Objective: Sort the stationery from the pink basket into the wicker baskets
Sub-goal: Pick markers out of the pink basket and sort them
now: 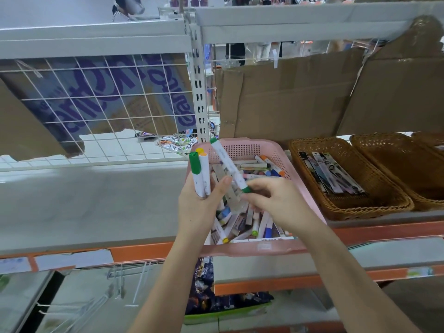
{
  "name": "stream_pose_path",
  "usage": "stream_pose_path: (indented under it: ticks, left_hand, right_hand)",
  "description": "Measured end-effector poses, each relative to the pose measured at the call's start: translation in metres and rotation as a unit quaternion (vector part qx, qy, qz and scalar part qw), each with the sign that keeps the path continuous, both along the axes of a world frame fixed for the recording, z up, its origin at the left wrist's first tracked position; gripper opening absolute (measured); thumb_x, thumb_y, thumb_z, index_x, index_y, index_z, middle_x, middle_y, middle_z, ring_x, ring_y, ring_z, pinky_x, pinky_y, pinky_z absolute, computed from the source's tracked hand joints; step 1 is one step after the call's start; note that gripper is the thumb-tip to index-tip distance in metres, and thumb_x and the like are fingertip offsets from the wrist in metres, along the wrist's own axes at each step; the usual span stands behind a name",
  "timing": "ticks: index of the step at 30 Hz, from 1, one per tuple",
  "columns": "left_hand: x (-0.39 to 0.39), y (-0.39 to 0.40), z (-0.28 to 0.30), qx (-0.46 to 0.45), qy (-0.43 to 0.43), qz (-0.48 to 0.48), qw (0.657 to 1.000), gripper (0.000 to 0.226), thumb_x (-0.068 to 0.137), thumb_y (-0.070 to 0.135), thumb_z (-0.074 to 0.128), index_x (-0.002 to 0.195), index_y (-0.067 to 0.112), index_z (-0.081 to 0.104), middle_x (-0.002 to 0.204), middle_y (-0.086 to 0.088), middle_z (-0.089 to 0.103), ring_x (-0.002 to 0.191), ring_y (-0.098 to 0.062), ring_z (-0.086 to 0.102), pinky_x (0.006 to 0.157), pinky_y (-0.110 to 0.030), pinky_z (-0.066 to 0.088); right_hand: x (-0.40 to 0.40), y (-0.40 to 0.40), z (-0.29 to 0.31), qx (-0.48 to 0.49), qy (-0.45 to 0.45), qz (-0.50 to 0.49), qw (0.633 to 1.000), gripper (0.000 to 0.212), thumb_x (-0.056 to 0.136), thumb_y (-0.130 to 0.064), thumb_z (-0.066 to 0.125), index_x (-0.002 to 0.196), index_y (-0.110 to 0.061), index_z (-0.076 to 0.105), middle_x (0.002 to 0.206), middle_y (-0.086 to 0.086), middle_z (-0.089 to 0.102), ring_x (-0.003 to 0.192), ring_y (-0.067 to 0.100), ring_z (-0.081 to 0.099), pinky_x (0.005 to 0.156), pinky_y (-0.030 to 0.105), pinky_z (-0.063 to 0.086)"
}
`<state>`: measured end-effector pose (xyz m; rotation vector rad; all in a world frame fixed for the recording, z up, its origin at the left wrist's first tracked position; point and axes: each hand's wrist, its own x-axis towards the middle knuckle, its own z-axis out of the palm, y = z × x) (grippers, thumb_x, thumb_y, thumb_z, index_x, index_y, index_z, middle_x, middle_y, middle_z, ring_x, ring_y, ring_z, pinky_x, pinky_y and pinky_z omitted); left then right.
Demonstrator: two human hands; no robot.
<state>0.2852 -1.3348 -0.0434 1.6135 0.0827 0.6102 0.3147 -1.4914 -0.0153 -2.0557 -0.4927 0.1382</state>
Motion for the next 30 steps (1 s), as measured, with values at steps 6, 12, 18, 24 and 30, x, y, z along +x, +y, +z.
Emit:
stream_pose_path:
  ticks: [6, 12, 18, 24, 30]
  left_hand:
    - [-0.001, 0.006, 0.000, 0.052, 0.023, -0.012, 0.998, 0.021, 0.071, 0.038, 0.075, 0.077, 0.041, 0.056, 0.058, 0.019, 0.051, 0.054, 0.003, 0.047, 0.050, -0.006, 0.039]
    - [-0.003, -0.002, 0.002, 0.167, 0.029, -0.031, 0.985, 0.031, 0.074, 0.038, 0.076, 0.087, 0.046, 0.048, 0.076, 0.014, 0.056, 0.060, 0.000, 0.049, 0.053, -0.012, 0.040]
    - [-0.006, -0.012, 0.010, 0.148, 0.004, -0.040, 0.988, 0.041, 0.074, 0.030, 0.078, 0.092, 0.054, 0.050, 0.085, 0.028, 0.060, 0.077, 0.007, 0.056, 0.059, -0.004, 0.041]
    - [-0.006, -0.012, 0.013, 0.073, -0.029, -0.034, 0.996, 0.047, 0.077, 0.026, 0.077, 0.087, 0.065, 0.054, 0.085, 0.027, 0.064, 0.079, 0.008, 0.058, 0.062, -0.004, 0.044]
    - [-0.004, -0.014, 0.008, 0.004, 0.007, -0.047, 0.999, 0.029, 0.082, 0.022, 0.073, 0.078, 0.049, 0.065, 0.071, 0.016, 0.066, 0.065, 0.003, 0.061, 0.055, -0.008, 0.045]
  right_hand:
    - [0.007, -0.020, 0.048, -0.236, -0.186, -0.014, 0.954, 0.024, 0.087, -0.025, 0.065, 0.110, -0.020, 0.070, 0.080, -0.015, 0.056, 0.071, 0.002, 0.055, 0.058, 0.011, 0.037]
    - [0.007, -0.005, 0.093, -0.415, -0.240, 0.068, 0.875, 0.027, 0.095, -0.027, 0.055, 0.119, -0.020, 0.066, 0.107, 0.000, 0.062, 0.095, 0.014, 0.058, 0.079, 0.024, 0.046]
    - [0.006, 0.009, 0.102, -0.288, -0.242, 0.143, 0.916, 0.022, 0.085, -0.026, 0.068, 0.103, -0.015, 0.072, 0.094, 0.001, 0.069, 0.079, 0.013, 0.061, 0.075, 0.022, 0.045]
    - [0.007, 0.011, 0.101, -0.096, -0.136, 0.147, 0.975, 0.013, 0.079, -0.014, 0.074, 0.090, -0.019, 0.068, 0.086, -0.002, 0.071, 0.073, 0.002, 0.068, 0.064, 0.009, 0.051]
    - [0.004, 0.018, 0.090, -0.040, -0.112, 0.143, 0.983, 0.019, 0.076, -0.009, 0.076, 0.085, -0.023, 0.066, 0.083, -0.004, 0.072, 0.075, 0.003, 0.068, 0.070, 0.013, 0.053]
